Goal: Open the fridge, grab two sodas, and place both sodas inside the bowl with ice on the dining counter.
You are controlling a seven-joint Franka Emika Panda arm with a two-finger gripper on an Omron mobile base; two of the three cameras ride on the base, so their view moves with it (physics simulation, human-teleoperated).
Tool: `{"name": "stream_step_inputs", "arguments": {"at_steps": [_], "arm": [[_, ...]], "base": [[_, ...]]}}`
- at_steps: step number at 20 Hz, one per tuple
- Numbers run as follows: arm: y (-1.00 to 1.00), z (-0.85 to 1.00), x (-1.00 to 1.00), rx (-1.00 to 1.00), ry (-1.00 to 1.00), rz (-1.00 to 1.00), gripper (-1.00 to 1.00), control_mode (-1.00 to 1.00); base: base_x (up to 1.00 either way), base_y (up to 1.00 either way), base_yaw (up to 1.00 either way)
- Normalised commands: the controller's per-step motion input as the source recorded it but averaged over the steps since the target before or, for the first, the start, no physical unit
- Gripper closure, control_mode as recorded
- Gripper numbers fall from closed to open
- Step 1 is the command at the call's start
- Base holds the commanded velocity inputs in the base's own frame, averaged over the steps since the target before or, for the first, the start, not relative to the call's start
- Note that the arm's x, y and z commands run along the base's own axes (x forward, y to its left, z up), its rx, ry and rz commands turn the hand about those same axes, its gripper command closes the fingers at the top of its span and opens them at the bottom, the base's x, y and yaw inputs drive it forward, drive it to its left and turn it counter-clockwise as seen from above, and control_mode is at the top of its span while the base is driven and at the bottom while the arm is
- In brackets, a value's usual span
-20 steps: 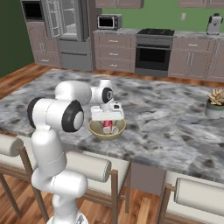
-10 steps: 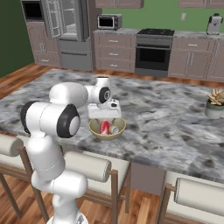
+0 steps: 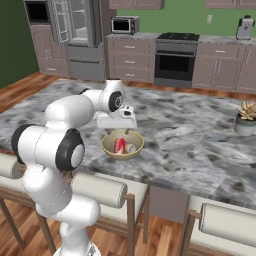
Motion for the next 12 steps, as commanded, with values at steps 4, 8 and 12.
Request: {"name": "stream_step_inputs", "arguments": {"at_steps": [4, 8, 12], "arm": [[0.3, 0.44, -0.37, 0.0, -0.04, -0.08, -1.0, -1.0], [0.25, 0.31, -0.4, -0.02, -0.03, -0.09, -1.0, -1.0], [0.13, 0.2, -0.43, -0.04, -0.02, -0.09, -1.0, -1.0]], "base": [[0.0, 0.0, 0.0], [0.0, 0.0, 0.0], [0.0, 0.0, 0.0]]}}
